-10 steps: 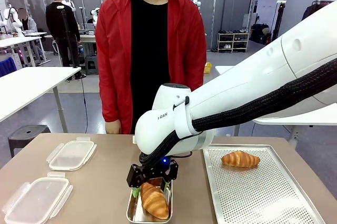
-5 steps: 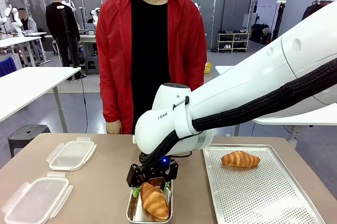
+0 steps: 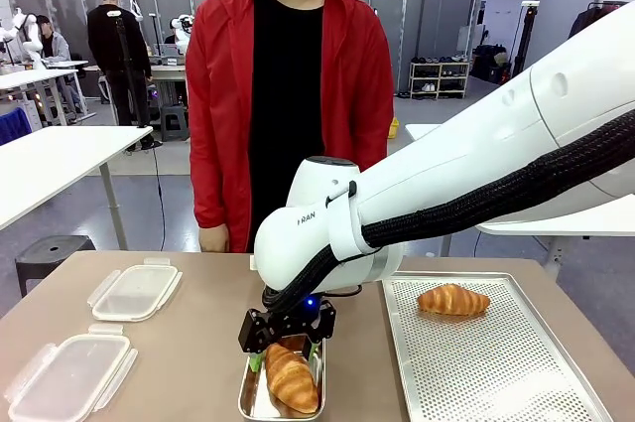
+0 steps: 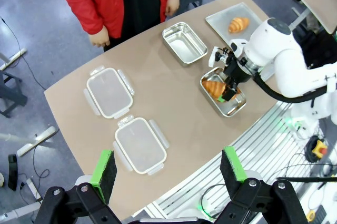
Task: Place the bread into the airtight container.
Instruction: Pick up a Butter Roll and place it into an empty Airtight Container.
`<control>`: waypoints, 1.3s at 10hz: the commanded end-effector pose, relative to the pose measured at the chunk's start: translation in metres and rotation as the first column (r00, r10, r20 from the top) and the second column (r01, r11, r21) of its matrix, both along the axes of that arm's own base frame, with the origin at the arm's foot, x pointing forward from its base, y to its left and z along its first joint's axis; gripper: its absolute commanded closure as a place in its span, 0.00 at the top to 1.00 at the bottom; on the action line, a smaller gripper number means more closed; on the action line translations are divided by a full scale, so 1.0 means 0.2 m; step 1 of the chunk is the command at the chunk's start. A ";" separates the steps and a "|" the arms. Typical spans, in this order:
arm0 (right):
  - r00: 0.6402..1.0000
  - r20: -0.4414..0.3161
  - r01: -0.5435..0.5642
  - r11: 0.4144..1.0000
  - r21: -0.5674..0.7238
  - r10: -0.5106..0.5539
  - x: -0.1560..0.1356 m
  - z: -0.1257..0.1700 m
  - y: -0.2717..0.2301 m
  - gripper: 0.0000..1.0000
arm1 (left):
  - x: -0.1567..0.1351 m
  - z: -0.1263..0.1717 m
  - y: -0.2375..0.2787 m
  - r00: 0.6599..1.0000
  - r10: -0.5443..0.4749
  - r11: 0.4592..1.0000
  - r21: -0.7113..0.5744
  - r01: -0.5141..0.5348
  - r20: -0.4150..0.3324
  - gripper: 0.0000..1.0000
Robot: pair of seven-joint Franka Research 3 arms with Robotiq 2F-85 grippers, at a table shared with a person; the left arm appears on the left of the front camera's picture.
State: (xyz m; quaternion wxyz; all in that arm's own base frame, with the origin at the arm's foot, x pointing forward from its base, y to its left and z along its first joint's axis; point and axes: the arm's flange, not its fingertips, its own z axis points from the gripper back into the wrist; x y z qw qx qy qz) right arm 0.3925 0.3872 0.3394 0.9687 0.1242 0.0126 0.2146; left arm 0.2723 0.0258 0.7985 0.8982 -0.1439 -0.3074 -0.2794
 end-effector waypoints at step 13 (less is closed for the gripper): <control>0.917 0.358 -0.233 0.965 0.123 0.176 -0.23 1.15 -1.21 1.00 | 0.00 0.01 0.00 1.000 -0.018 1.000 0.002 0.018 0.013 1.00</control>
